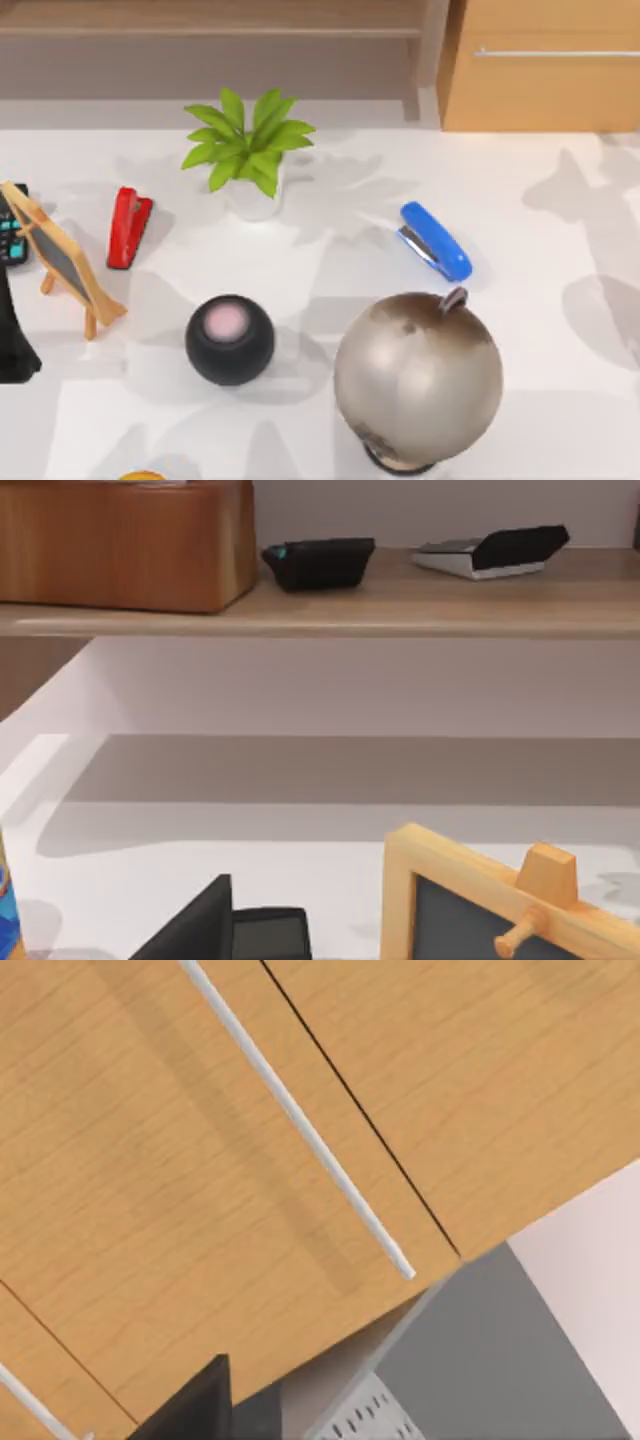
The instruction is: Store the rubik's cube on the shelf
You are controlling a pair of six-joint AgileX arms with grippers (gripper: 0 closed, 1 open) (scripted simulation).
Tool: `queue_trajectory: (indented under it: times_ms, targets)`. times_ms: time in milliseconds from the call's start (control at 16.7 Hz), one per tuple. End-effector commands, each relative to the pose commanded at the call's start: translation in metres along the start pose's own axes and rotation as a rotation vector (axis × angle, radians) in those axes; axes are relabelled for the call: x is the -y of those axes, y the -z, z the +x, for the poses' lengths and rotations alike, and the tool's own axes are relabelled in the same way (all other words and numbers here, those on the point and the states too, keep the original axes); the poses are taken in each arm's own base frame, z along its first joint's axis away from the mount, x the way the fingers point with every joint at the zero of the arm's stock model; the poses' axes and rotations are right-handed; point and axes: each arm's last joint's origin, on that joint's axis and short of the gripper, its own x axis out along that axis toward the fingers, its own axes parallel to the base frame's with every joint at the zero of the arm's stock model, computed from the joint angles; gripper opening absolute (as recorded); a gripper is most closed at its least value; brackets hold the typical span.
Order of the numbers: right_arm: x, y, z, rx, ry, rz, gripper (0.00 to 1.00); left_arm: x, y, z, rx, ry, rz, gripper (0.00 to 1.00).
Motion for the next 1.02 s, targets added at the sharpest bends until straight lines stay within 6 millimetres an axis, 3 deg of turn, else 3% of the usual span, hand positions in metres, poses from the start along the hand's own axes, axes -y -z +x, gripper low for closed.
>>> queue_trajectory:
  times_ms: [240,420,600,720,1020]
  targets:
    - [-0.052,0.013,0.066,-0.010,-0.024,-0.257,1.00,0.000,0.000,0.000,0.000,0.000,0.000,1.00]
    - [-0.100,0.030,0.098,-0.023,-0.045,-0.416,1.00,0.000,0.000,0.000,0.000,0.000,0.000,1.00]
    - [-0.140,0.046,0.114,-0.031,-0.059,-0.530,1.00,0.000,0.000,0.000,0.000,0.000,0.000,1.00]
    - [-0.156,0.052,0.118,-0.033,-0.061,-0.575,1.00,0.000,0.000,0.000,0.000,0.000,0.000,1.00]
    - [-0.163,0.054,0.120,-0.033,-0.062,-0.594,1.00,0.000,0.000,0.000,0.000,0.000,0.000,1.00]
